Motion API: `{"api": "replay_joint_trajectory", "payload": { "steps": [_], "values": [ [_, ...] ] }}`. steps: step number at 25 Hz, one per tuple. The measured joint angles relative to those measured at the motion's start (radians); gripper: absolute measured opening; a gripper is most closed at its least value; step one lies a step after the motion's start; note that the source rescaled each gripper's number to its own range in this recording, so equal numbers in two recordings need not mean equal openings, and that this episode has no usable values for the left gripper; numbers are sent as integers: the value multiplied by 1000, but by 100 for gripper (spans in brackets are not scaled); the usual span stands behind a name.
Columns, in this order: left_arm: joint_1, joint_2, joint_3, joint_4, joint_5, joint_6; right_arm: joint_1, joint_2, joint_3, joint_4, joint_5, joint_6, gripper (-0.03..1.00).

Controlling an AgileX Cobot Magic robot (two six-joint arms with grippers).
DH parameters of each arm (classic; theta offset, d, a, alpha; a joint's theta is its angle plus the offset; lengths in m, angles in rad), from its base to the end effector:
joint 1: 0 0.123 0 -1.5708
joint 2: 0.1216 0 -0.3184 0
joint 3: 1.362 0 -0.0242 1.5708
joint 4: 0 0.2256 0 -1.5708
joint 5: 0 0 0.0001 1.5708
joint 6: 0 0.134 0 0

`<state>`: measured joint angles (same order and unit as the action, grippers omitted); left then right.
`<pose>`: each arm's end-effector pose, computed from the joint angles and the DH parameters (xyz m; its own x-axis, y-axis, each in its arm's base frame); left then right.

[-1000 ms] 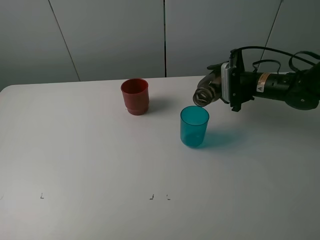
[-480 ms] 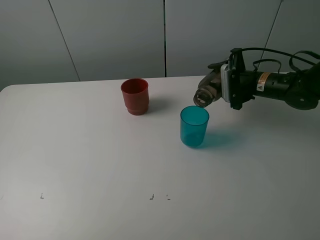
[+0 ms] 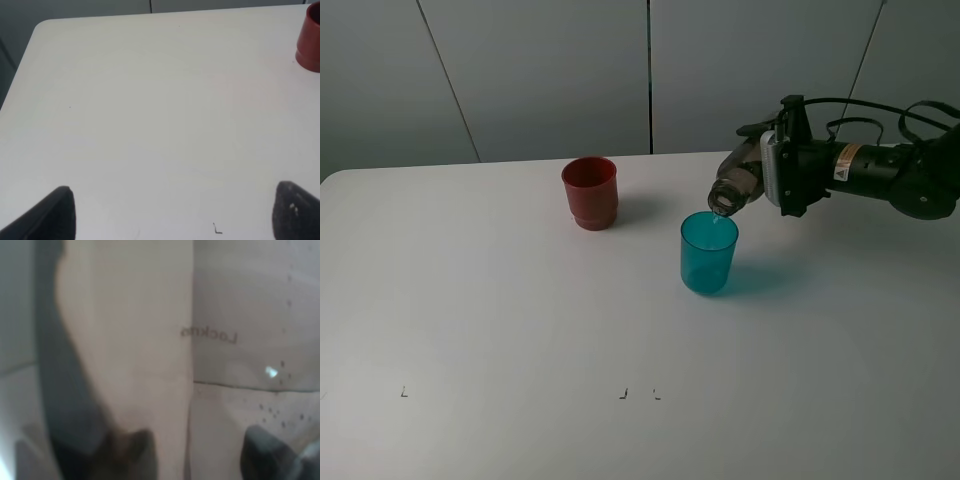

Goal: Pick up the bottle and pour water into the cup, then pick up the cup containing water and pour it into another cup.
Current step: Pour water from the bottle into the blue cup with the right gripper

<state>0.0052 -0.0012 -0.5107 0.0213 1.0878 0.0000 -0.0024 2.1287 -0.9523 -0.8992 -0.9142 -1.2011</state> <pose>-0.0252 0.0024 0.2455 -0.4696 0.0074 -0.8829 -0.0172 0.9997 0.0176 0.4226 0.0820 0.1400 0.6560 -0.7544 0.0209 -0.2230 -0.2202 -0.9496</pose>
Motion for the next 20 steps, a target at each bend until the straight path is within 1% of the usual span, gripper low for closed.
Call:
{"api": "replay_joint_trajectory", "payload": {
  "steps": [20],
  "values": [
    [0,0,0,0,0,0,0,0,0,10,-7,-49,2]
  ]
}}
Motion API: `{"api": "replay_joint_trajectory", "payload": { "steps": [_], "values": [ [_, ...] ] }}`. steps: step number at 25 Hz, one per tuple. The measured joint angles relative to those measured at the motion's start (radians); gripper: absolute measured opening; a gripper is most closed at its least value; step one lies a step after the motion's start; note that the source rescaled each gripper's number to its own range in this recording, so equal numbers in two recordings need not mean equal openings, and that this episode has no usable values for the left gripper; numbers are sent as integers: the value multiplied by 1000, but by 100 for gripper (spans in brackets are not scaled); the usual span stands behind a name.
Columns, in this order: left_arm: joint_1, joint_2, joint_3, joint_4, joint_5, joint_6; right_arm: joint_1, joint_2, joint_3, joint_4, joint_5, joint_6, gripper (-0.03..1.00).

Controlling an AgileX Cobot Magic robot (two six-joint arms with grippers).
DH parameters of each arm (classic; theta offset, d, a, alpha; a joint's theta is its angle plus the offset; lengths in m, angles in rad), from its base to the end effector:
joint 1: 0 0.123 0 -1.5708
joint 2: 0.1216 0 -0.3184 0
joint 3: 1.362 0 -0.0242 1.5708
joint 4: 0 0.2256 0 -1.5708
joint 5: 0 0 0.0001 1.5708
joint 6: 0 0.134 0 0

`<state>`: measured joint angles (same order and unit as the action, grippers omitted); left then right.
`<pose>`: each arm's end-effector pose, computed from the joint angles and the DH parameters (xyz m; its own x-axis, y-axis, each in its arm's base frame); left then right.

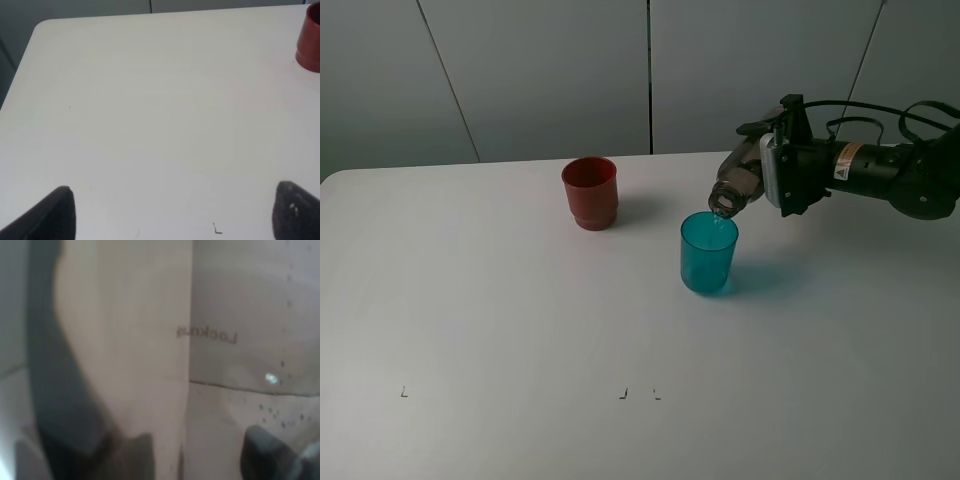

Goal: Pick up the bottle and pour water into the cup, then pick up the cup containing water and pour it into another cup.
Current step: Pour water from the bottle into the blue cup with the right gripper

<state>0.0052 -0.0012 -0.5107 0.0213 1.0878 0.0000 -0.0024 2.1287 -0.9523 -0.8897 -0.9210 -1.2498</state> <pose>-0.0252 0.0024 0.2455 -0.4696 0.0074 -0.8829 -0.0172 0.9997 0.0176 0.4233 0.0818 0.1411 0.6614 -0.7474 0.0632 -0.1882 -0.2469 -0.9506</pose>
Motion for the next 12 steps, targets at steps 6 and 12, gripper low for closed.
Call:
{"api": "replay_joint_trajectory", "payload": {
  "steps": [6,12],
  "values": [
    [0,0,0,0,0,0,0,0,0,1,0,-11,2],
    [0,0,0,0,0,0,0,-2,0,10,0,-18,2]
  ]
}}
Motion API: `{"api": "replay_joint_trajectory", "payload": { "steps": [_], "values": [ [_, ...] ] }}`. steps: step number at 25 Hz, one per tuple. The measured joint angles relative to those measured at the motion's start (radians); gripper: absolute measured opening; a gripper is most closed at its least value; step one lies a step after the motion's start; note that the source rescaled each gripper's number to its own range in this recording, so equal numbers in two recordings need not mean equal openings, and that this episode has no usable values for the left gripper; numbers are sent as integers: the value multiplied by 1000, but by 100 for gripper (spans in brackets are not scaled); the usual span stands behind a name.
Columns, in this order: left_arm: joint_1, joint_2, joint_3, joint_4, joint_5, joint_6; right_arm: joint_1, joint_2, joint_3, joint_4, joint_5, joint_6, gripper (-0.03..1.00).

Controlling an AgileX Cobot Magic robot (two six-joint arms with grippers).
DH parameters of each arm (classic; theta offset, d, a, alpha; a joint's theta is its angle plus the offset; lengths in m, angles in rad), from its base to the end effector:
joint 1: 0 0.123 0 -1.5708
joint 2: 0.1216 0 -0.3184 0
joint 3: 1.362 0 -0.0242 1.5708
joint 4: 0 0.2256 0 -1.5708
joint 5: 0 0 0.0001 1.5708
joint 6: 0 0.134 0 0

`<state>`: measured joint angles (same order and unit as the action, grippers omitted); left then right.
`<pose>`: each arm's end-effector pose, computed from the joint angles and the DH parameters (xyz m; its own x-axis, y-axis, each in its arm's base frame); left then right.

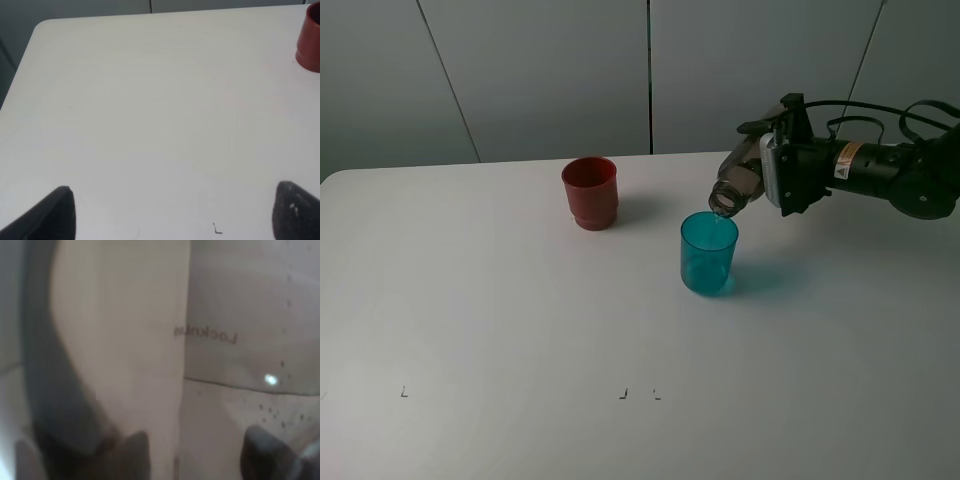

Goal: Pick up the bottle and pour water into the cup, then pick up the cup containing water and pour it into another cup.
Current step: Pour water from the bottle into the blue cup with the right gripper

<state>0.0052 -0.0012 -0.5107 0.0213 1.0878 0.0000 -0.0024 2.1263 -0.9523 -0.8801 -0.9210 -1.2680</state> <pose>-0.0252 0.0024 0.2455 -0.4696 0.0074 -0.8829 -0.0172 0.9997 0.0176 0.4240 0.0812 0.1425 0.6582 -0.7487 0.0787 -0.1761 -0.2548 -0.9508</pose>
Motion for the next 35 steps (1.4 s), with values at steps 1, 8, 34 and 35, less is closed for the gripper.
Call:
{"api": "replay_joint_trajectory", "payload": {
  "steps": [1,8,34,35],
  "values": [
    [0,0,0,0,0,0,0,-4,0,0,0,0,2],
    [0,0,0,0,0,0,0,-32,0,0,-4,-4,2],
    [0,0,0,0,0,0,0,-39,0,0,-8,-58,2],
    [0,0,0,0,0,0,0,-39,0,0,-8,-65,2]
  ]
}}
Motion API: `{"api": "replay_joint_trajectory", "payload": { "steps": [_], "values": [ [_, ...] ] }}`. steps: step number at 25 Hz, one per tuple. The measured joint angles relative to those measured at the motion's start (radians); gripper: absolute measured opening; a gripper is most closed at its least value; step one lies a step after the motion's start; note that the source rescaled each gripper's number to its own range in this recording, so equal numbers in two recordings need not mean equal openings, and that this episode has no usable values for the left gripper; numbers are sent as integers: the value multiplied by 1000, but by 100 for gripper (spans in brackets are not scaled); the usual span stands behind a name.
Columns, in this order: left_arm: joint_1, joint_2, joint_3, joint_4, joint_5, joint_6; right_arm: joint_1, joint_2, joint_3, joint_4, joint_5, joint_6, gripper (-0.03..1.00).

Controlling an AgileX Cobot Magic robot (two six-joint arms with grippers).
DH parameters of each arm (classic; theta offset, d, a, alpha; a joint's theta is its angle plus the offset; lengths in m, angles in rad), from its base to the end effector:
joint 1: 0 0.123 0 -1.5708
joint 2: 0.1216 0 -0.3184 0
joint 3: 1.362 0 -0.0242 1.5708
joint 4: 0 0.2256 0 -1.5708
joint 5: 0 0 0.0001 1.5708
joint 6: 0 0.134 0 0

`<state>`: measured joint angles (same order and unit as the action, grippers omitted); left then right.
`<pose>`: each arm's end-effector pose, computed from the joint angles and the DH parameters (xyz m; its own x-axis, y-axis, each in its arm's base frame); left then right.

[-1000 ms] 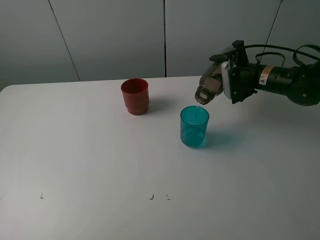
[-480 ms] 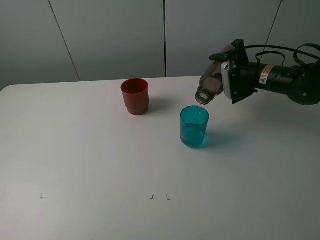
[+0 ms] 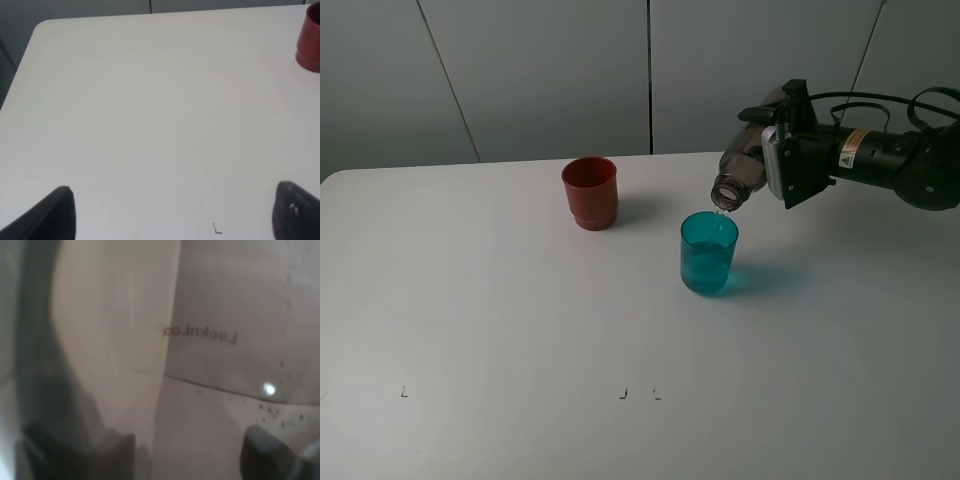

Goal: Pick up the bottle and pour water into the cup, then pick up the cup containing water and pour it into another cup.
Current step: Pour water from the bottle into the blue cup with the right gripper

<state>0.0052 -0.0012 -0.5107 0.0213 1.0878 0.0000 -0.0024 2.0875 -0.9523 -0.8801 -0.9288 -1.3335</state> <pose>-0.0252 0.0024 0.2455 -0.4696 0.0074 -0.8829 -0.0172 0.9997 0.0176 0.4228 0.0817 0.1599 0.6637 -0.7293 0.1662 -0.0903 -0.2986 -0.9501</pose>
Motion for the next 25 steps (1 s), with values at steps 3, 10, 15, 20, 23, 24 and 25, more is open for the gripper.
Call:
{"api": "replay_joint_trajectory", "payload": {
  "steps": [3,10,15,20,23,24,25],
  "values": [
    [0,0,0,0,0,0,0,0,0,0,0,-14,2],
    [0,0,0,0,0,0,0,0,0,0,-5,-50,2],
    [0,0,0,0,0,0,0,-1,0,0,-8,-64,2],
    [0,0,0,0,0,0,0,-1,0,0,-8,-64,2],
    [0,0,0,0,0,7,0,-1,0,0,-10,-64,2],
    [0,0,0,0,0,7,0,-1,0,0,-10,-64,2],
    [0,0,0,0,0,7,0,-1,0,0,-12,-64,2]
  ]
}}
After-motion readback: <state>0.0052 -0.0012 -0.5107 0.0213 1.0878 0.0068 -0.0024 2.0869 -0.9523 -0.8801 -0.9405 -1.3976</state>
